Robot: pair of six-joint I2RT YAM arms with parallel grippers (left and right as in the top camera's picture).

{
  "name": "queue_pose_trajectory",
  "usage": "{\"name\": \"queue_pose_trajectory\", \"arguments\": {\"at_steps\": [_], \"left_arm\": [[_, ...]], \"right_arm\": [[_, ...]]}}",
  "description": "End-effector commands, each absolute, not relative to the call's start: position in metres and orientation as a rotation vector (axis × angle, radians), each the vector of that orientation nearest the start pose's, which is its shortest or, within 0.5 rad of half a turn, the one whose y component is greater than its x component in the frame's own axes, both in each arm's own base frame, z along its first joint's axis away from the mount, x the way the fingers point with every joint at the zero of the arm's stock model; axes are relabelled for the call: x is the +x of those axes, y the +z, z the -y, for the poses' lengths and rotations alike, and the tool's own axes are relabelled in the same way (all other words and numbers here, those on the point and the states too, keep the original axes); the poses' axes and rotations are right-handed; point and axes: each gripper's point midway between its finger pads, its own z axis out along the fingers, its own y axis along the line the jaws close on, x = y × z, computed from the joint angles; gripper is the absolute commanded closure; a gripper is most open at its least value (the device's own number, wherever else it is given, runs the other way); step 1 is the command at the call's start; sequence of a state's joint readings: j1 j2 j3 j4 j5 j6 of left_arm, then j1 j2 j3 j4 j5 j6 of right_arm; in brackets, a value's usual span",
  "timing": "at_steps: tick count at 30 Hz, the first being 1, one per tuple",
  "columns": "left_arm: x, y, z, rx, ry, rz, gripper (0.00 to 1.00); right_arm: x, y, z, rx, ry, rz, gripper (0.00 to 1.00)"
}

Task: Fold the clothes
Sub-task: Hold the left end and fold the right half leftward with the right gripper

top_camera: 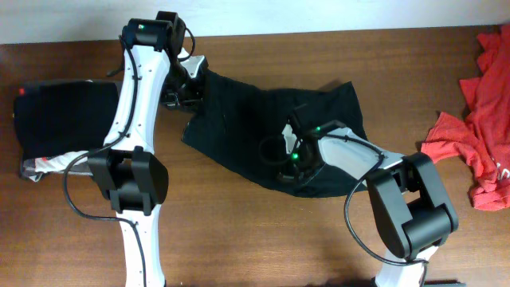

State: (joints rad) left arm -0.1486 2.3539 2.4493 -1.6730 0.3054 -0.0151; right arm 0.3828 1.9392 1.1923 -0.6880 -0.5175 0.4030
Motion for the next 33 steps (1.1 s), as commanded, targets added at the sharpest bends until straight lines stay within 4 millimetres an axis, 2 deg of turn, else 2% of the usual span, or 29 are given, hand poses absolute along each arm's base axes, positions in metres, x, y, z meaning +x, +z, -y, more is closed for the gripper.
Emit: {"name": "queue_pose_trajectory", "arguments": {"at_steps": [1, 3, 5, 7, 9, 13, 18, 22, 26, 28, 29, 33], "left_arm": [[0.434, 0.152, 0.119, 0.216, -0.513, -3.103, 0.99], [0.433, 0.152, 0.119, 0.217, -0.513, -3.104, 0.99], [0.433, 0.152, 0.119, 0.217, -0.513, -3.105, 0.99], [0.432, 0.153, 0.119, 0.216, -0.514, -3.108, 0.99], [0.431, 0.154, 0.118, 0.214, -0.514, -3.110, 0.99], [0.432, 0.161, 0.122, 0.214, -0.550, -3.087, 0.99], [0.437, 0.173, 0.125, 0.223, -0.567, -3.038, 0.99], [0.440, 0.182, 0.128, 0.230, -0.583, -3.006, 0.99], [0.441, 0.186, 0.129, 0.233, -0.591, -2.993, 0.99], [0.441, 0.186, 0.129, 0.233, -0.591, -2.993, 0.99], [0.441, 0.186, 0.129, 0.233, -0.591, -2.993, 0.99], [0.441, 0.186, 0.128, 0.233, -0.586, -2.993, 0.99]], "right_arm": [[0.355, 0.075, -0.219, -0.092, 0.903, -2.919, 0.96], [0.376, 0.097, -0.216, -0.092, 0.908, -2.855, 0.96], [0.392, 0.111, -0.213, -0.087, 0.911, -2.797, 0.96], [0.399, 0.115, -0.214, -0.096, 0.914, -2.761, 0.96], [0.402, 0.109, -0.213, -0.085, 0.887, -2.772, 0.96], [0.395, 0.079, -0.219, -0.092, 0.840, -2.847, 0.96], [0.383, 0.028, -0.237, -0.139, 0.799, -2.953, 0.96], [0.373, -0.010, -0.243, -0.164, 0.725, -3.030, 0.96], [0.371, -0.035, -0.245, -0.179, 0.670, -3.054, 0.96], [0.374, -0.033, -0.246, -0.178, 0.683, -3.044, 0.96], [0.377, -0.026, -0.248, -0.185, 0.716, -3.028, 0.96], [0.401, 0.026, -0.249, -0.191, 0.792, -2.955, 0.96]]}}
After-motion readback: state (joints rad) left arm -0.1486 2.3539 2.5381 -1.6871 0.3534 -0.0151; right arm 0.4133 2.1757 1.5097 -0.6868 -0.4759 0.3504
